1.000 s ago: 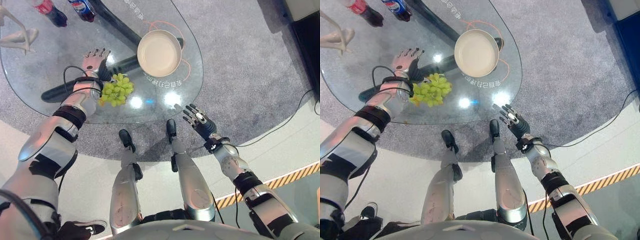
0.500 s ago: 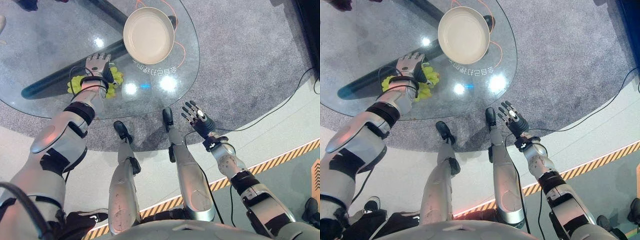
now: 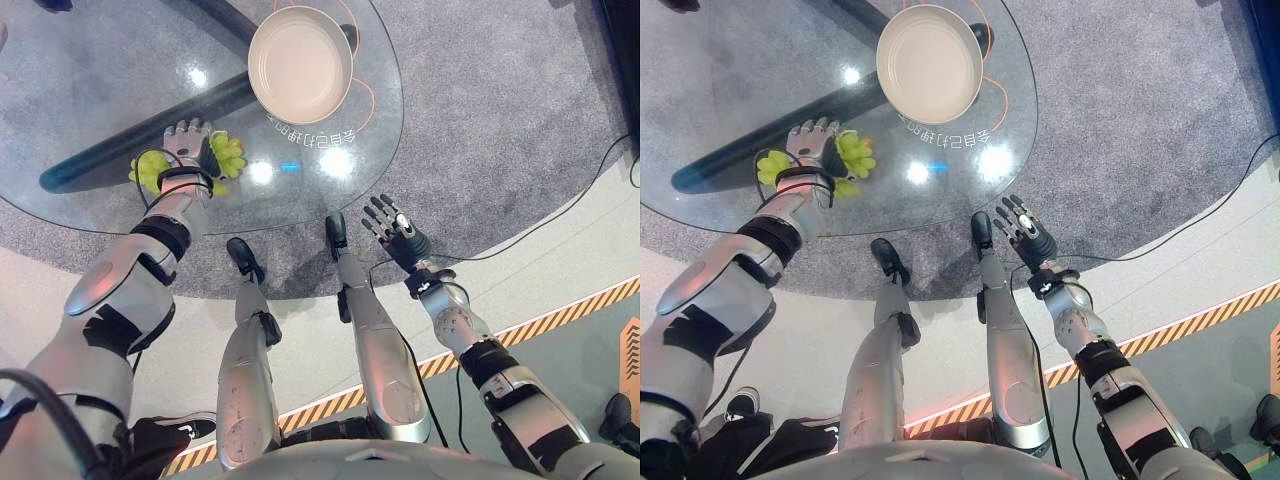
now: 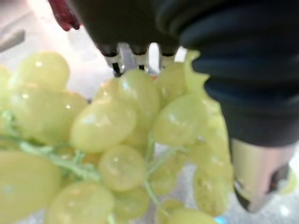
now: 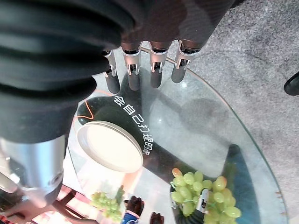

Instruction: Pick up fruits into the plate

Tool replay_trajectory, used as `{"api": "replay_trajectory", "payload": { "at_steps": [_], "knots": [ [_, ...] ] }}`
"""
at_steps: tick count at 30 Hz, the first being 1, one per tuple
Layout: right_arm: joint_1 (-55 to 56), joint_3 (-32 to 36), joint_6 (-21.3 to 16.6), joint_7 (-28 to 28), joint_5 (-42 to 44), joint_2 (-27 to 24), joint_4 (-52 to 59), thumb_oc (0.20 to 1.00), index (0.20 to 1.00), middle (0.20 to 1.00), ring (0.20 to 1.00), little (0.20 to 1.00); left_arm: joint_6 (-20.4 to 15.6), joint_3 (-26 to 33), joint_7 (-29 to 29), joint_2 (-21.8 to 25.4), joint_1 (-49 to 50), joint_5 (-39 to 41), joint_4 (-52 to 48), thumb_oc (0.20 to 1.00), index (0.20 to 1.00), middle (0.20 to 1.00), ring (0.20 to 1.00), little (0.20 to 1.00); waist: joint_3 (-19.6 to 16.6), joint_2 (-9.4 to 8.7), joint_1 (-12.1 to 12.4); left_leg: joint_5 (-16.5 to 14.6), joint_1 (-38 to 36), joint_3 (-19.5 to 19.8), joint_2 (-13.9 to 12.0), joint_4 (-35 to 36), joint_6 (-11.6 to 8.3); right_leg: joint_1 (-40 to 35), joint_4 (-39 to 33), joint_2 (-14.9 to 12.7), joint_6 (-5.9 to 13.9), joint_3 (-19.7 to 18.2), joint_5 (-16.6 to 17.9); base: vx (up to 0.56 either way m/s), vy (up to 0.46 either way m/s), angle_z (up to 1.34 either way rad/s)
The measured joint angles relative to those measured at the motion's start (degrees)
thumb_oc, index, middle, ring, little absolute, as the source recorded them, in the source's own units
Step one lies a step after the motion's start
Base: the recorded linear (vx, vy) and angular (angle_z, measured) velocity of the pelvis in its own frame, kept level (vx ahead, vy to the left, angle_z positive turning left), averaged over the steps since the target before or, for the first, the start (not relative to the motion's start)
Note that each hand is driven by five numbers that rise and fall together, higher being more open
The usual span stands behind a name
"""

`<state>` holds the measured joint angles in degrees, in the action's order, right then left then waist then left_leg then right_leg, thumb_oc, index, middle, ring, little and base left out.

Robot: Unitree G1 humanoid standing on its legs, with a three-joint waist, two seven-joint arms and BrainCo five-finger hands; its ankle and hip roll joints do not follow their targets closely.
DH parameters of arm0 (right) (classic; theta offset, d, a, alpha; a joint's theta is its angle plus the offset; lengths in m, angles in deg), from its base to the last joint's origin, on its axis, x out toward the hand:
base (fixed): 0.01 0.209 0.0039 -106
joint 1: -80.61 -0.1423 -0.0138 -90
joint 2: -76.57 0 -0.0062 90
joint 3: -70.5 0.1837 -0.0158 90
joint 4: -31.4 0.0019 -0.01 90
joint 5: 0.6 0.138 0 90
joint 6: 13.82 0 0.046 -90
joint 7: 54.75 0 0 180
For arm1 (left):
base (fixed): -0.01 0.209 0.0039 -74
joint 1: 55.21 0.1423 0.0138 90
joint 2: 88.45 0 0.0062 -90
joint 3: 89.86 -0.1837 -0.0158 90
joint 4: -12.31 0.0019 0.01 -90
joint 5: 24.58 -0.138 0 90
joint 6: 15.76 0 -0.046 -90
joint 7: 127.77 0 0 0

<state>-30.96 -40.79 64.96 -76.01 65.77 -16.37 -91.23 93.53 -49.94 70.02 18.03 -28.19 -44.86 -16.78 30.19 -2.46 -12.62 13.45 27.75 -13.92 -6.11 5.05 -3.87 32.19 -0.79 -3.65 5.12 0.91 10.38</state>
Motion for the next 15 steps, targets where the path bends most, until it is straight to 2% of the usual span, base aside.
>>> {"api": "replay_trajectory", "payload": {
  "at_steps": [4, 9, 10, 11, 15],
  "knots": [
    [-0.26, 0.0, -0.01, -0.38, 0.57, 0.0, 0.0, 1.0, 1.0, 1.0, 1.0, 1.0, 1.64, -0.02, 2.01, -0.73, 0.01, -0.5, 1.11, 1.0, 1.0, 1.0, 1.0, 1.0, -0.01, -0.01, -0.14, 0.0, 0.0, 0.0, 0.0, 0.0, 0.0, 0.02, 0.02, 0.01, 0.0, -0.01, 0.0, 0.0, 0.0, 0.0],
    [-0.63, -0.01, -0.06, -1.52, 2.31, 0.0, 0.0, 1.0, 1.0, 1.0, 1.0, 1.0, 4.41, -0.07, 3.58, -1.32, -0.09, -5.93, 2.04, 1.0, 1.0, 1.0, 1.0, 1.0, -0.05, -0.09, -0.26, 0.0, 0.48, 0.01, -0.01, 0.01, 0.01, 0.51, 0.02, 0.01, 0.01, 0.0, 0.01, 0.0, 0.0, 0.0],
    [-0.74, -0.01, -0.08, -1.8, 2.51, 0.01, 0.0, 1.0, 1.0, 1.0, 1.0, 1.0, 4.54, -0.11, 3.92, -1.35, -0.12, -7.16, 2.06, 0.771, 0.771, 0.771, 0.771, 0.771, -0.06, -0.1, -0.26, 0.03, 0.82, 0.05, -0.02, 0.01, 0.04, 0.81, 0.02, 0.01, 0.0, 0.03, 0.01, 0.0, 0.0, 0.0],
    [-0.79, -0.01, -0.08, -1.99, 2.85, 0.02, 0.0, 1.0, 1.0, 1.0, 1.0, 1.0, 4.55, -0.13, 4.22, -1.44, -0.11, -8.04, 2.09, 0.2, 0.2, 0.2, 0.2, 0.2, -0.09, -0.15, -0.19, 0.04, 1.06, 0.03, -0.01, 0.0, 0.05, 1.1, 0.11, 0.01, 0.0, 0.02, 0.02, 0.0, 0.0, 0.0],
    [-1.2, 0.0, -0.09, -2.12, 3.43, 0.04, 0.0, 1.0, 1.0, 1.0, 1.0, 1.0, 4.58, -0.21, 4.35, -1.72, -0.26, -9.14, 1.9, 0.2, 0.2, 0.2, 0.2, 0.2, -0.16, -0.29, -0.19, 0.04, 1.25, 0.04, -0.02, 0.01, 0.05, 1.41, 0.37, 0.01, 0.02, 0.03, 0.0, 0.0, 0.0, 0.0]
  ]
}}
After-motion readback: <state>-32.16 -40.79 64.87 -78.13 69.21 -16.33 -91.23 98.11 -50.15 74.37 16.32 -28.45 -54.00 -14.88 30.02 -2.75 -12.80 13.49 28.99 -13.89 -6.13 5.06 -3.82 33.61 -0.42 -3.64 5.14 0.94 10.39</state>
